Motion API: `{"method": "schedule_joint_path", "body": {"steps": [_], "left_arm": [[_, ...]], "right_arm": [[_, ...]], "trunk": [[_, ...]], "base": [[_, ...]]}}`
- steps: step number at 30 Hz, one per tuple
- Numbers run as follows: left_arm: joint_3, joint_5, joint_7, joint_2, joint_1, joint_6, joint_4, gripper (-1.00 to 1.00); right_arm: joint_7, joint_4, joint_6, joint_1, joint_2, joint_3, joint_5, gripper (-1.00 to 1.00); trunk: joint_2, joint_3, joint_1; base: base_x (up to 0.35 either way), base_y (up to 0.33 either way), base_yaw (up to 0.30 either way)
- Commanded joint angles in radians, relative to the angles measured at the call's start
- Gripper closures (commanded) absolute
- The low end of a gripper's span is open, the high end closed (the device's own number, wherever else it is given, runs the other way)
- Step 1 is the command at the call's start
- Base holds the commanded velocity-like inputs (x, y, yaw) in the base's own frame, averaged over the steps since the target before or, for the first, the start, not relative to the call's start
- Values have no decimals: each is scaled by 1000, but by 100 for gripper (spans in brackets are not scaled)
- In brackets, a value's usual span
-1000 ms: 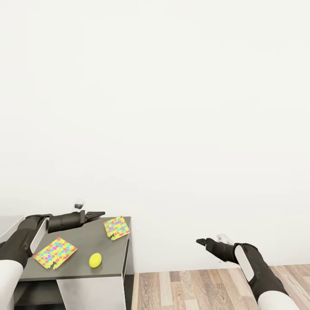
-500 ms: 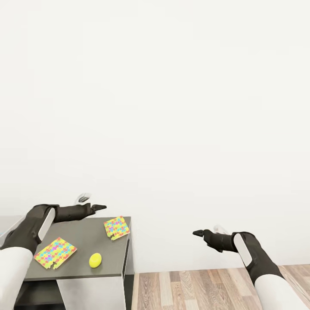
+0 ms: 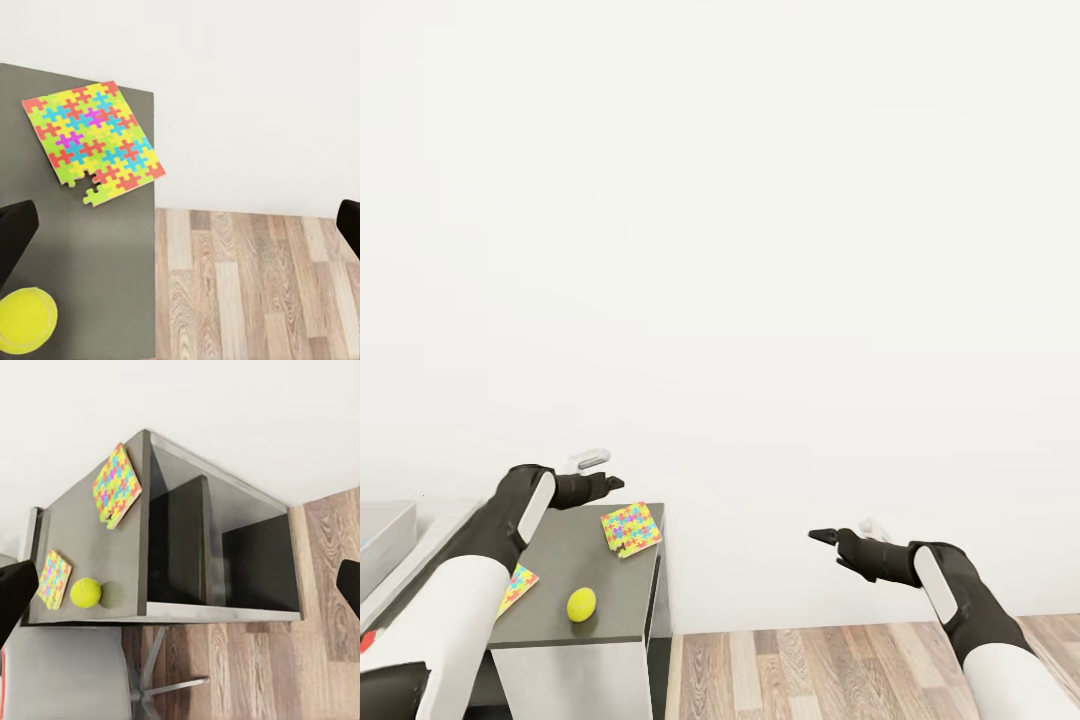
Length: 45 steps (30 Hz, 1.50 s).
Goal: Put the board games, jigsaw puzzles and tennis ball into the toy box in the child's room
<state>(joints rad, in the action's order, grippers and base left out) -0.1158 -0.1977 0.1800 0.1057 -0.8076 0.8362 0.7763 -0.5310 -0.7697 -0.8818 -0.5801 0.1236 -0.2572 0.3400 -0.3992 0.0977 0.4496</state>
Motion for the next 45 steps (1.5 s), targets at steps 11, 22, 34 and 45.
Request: {"method": "schedule_joint_path", "body": {"steps": [11,22,34,45], "left_arm": [[0,1,-14,-4,-1,-9,0,-100],[3,1,-10,-4,-1,-9,0,-100],[4,0,-9,-6,-1,-11,0,-100],[4,7,-17,-8,-1,-11,0,-100]], "right_arm": [[-11,0,-4,0,-4,-75,-2,-100],[-13,1,-4,0,-11,-76,-2,-100],[-12,1,-3,-1,-14,-74,-2,-100],[-12,1,-3,0,-15,-75,-3,-100]], "trunk": [[-1,-8,0],[-1,-25,0],[-1,-44,0],[-1,-62,0]], "base": [[0,0,0],[0,0,0],[0,0,0],[133,0,0]]}}
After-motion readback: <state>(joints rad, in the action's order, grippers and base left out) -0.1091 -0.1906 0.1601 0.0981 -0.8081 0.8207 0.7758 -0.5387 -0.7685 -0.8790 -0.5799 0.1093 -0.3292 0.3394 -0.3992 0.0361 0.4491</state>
